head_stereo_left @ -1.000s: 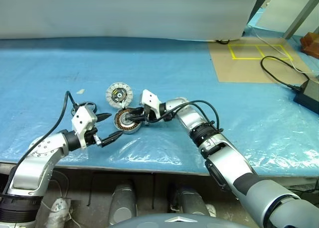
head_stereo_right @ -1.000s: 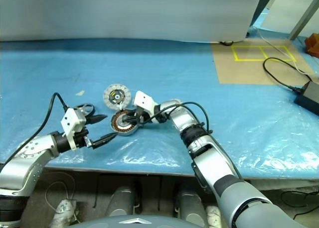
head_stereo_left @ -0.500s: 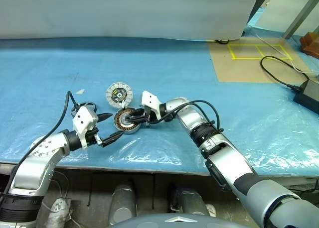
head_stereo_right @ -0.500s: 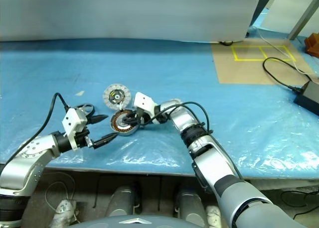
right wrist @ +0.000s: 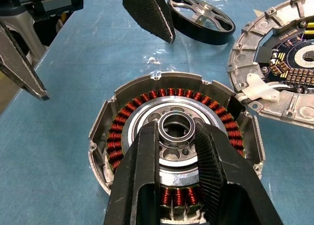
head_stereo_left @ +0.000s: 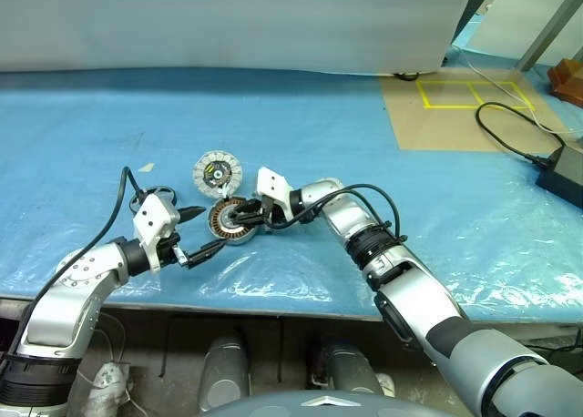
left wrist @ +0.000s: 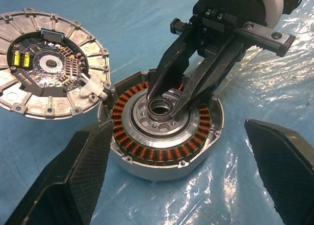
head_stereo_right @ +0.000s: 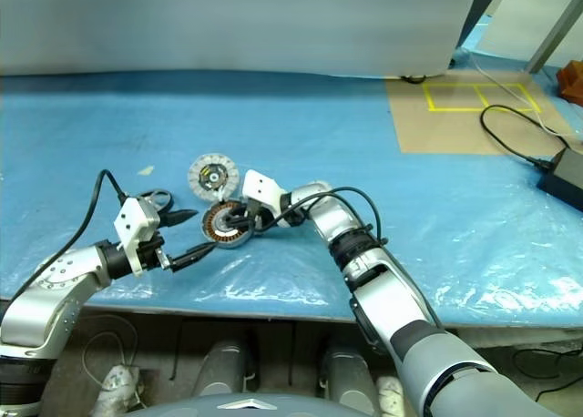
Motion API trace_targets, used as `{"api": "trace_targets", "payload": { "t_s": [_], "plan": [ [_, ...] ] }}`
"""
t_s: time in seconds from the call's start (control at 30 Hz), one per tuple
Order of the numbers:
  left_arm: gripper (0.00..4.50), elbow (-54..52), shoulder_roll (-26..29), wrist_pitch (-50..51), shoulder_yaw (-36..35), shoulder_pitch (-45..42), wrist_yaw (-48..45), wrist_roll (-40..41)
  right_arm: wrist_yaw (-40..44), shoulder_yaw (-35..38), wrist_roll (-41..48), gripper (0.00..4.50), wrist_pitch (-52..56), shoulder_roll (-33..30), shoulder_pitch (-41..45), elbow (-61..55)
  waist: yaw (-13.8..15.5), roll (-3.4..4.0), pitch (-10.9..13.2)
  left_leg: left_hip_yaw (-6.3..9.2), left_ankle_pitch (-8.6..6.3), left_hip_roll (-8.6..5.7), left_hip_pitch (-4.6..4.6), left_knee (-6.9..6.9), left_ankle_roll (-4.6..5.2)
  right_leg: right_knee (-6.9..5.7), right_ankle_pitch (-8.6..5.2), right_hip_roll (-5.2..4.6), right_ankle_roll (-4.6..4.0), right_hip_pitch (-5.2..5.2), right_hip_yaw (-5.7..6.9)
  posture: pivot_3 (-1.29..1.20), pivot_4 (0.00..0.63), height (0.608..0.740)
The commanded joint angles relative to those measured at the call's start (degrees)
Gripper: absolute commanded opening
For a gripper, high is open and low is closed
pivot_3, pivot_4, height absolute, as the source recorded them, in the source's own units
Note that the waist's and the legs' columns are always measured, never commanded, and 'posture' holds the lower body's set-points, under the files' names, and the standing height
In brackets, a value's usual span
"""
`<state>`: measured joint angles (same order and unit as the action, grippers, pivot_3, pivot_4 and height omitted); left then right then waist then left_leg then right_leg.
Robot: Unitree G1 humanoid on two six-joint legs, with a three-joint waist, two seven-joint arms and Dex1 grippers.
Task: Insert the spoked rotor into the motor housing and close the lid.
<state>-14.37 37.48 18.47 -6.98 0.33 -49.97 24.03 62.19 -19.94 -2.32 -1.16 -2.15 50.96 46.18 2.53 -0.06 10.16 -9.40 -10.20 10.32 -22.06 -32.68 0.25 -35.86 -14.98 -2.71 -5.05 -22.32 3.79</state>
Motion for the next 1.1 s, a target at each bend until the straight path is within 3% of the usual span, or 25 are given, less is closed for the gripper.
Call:
{"api": "trace_targets", "payload": {
  "t_s": [0.03, 0.63, 0.8, 1.1],
  "plan": [
    [4.5, -1.23, -0.24, -0.99, -0.12, -0.65, -0.1, 0.25, 0.09, 0.23, 0.03, 0.67, -1.12, 0.25, 0.28, -1.37, 0.0, 0.0, 0.0, 0.0, 0.0, 0.0, 0.0, 0.0, 0.0, 0.0, 0.0, 0.0, 0.0, 0.0, 0.0, 0.0, 0.15, 0.74],
    [4.5, -1.06, -0.69, -1.04, 0.24, -1.03, -0.06, -0.14, -0.33, -0.2, -0.85, 0.67, -2.88, -0.02, 0.03, -1.12, -0.01, 0.0, 0.0, 0.0, 0.0, 0.0, 0.0, 0.0, 0.0, 0.0, 0.0, 0.0, 0.0, 0.0, 0.0, 0.0, 0.15, 0.74],
    [4.5, -0.96, -0.68, -1.01, 0.21, -1.12, -0.14, -0.09, -0.53, 0.13, -0.9, 2.32, -2.32, 0.08, -0.01, -0.98, -0.01, 0.0, 0.0, 0.0, 0.0, 0.0, 0.0, 0.0, 0.01, 0.0, 0.0, 0.0, 0.0, 0.0, 0.0, 0.0, 0.15, 0.74],
    [4.5, -0.94, -0.8, -0.87, 0.15, -1.13, -0.12, 0.1, 1.51, 3.29, 3.07, 2.32, 2.04, -0.73, 1.33, -4.74, 0.02, 0.0, 0.0, 0.0, -0.01, 0.0, -0.01, -0.01, 0.02, 0.0, 0.0, 0.0, 0.0, 0.0, 0.0, 0.0, 0.15, 0.74]
  ]
}}
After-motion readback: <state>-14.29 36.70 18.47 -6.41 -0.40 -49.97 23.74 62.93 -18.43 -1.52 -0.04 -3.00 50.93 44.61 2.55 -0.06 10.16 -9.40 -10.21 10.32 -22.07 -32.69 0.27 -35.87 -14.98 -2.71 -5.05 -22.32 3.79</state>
